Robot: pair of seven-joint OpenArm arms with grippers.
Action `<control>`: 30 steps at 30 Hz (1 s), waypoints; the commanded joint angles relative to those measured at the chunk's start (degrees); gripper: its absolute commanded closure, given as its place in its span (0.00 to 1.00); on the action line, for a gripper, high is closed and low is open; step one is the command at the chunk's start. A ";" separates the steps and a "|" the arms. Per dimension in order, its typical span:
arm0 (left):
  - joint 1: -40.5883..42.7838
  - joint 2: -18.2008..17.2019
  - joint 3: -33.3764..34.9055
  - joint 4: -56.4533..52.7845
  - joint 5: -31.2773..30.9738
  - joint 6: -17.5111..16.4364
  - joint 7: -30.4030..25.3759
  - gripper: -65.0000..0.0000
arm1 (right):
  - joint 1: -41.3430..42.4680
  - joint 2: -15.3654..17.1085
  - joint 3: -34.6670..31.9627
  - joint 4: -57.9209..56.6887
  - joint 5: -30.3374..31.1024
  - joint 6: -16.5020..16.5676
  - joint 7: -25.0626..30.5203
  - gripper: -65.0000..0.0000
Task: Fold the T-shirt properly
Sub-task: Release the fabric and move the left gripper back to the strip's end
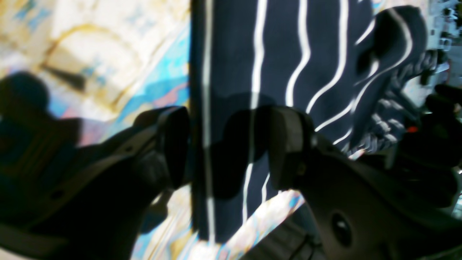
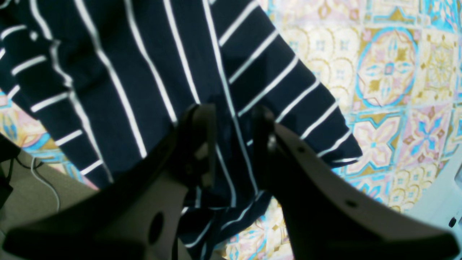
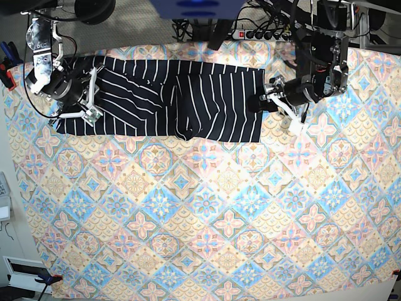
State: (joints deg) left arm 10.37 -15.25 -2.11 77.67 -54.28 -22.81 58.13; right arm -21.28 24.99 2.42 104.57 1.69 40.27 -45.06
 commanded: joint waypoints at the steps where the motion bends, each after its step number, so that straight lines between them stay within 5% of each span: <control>1: -0.92 -0.18 1.10 -0.88 0.26 -0.18 0.03 0.50 | 0.31 0.90 0.53 0.96 0.20 -0.27 0.71 0.74; 23: -0.31 -1.15 4.44 -3.69 -0.09 -0.18 -2.00 0.50 | 0.31 0.90 2.29 0.96 0.28 -0.27 0.71 0.74; 25: -0.31 -1.06 4.70 -3.69 -0.09 -0.27 -2.00 0.58 | 0.31 0.90 2.11 0.96 0.28 -0.27 0.71 0.74; 30: -0.66 -0.54 4.61 -3.69 0.00 -0.09 -2.00 1.00 | 0.22 0.90 2.11 0.96 0.28 -0.27 0.71 0.74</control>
State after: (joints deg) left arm 9.72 -15.70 2.44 73.65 -55.16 -23.20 54.68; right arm -21.32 25.06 4.12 104.57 1.69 40.27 -45.06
